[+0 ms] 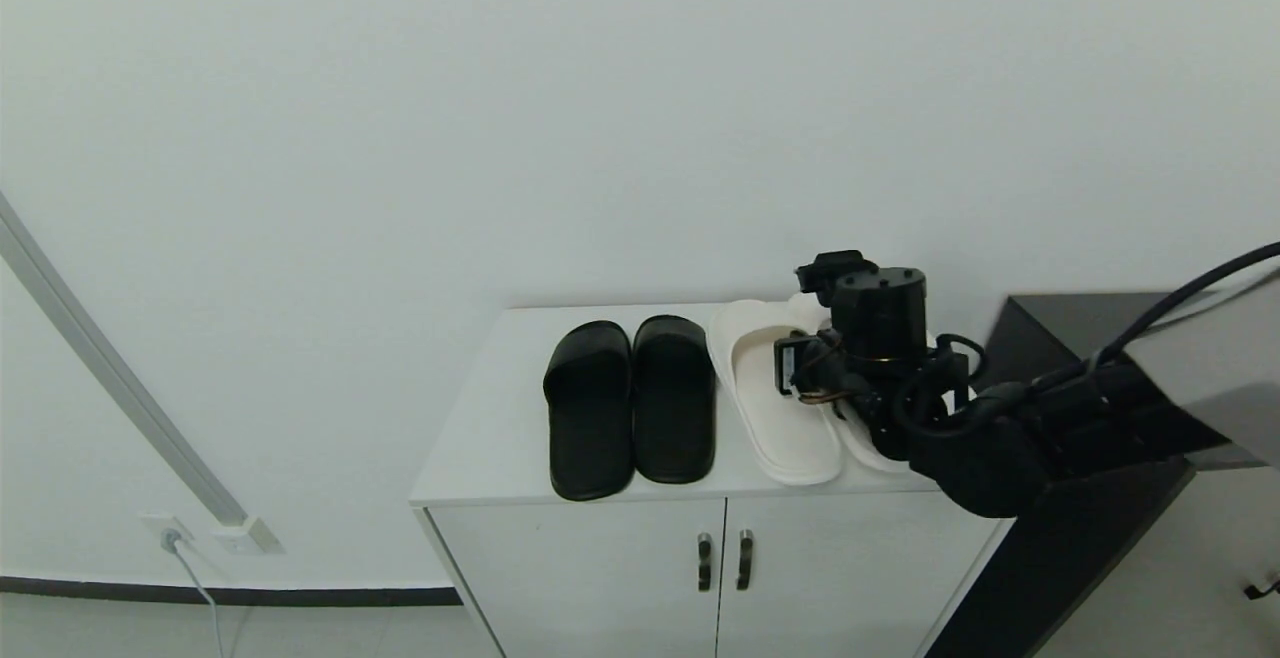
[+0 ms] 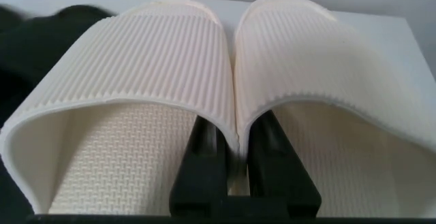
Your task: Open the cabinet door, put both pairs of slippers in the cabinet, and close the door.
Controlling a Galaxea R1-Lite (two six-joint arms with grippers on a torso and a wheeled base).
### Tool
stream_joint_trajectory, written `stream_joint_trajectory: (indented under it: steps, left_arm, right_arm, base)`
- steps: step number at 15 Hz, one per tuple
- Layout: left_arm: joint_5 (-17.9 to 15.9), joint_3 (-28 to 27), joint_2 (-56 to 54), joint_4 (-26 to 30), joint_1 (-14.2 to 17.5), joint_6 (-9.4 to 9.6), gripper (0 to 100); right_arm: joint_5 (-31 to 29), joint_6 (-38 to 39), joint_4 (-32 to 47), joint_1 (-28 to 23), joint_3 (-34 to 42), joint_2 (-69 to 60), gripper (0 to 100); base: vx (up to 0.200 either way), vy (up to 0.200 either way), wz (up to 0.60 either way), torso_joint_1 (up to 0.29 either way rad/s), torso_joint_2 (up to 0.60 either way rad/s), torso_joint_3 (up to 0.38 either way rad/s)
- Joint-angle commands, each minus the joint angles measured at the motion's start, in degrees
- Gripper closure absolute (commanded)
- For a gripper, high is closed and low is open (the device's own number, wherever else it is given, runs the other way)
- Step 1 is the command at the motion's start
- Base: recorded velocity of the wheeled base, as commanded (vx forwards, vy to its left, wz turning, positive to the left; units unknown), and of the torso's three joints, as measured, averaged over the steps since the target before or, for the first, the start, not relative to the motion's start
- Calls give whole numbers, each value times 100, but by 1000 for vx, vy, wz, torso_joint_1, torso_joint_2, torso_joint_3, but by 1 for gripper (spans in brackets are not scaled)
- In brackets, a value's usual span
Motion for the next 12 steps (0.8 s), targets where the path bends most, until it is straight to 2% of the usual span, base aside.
stream_joint_trajectory:
  steps: [1, 6, 8, 12]
  left_arm:
    - [3, 1, 7, -2, -3, -10, 100]
    - [-6, 1, 7, -2, -3, -10, 100]
    - [-6, 1, 7, -2, -3, -1, 100]
    - [-6, 1, 7, -2, -3, -1, 100]
  right_arm:
    - [774, -141, -53, 210, 870, -1323, 100]
    - [2559, -150, -44, 509, 2092, -2413, 100]
    - [2796, -229, -79, 500, 2338, -2501, 100]
    - [2805, -721, -97, 429, 2540, -2439, 100]
  base:
    - [0, 0, 0, 0, 0, 0]
    - [0, 0, 0, 0, 0, 0]
    - [0, 0, 0, 0, 0, 0]
    - [0, 0, 0, 0, 0, 0]
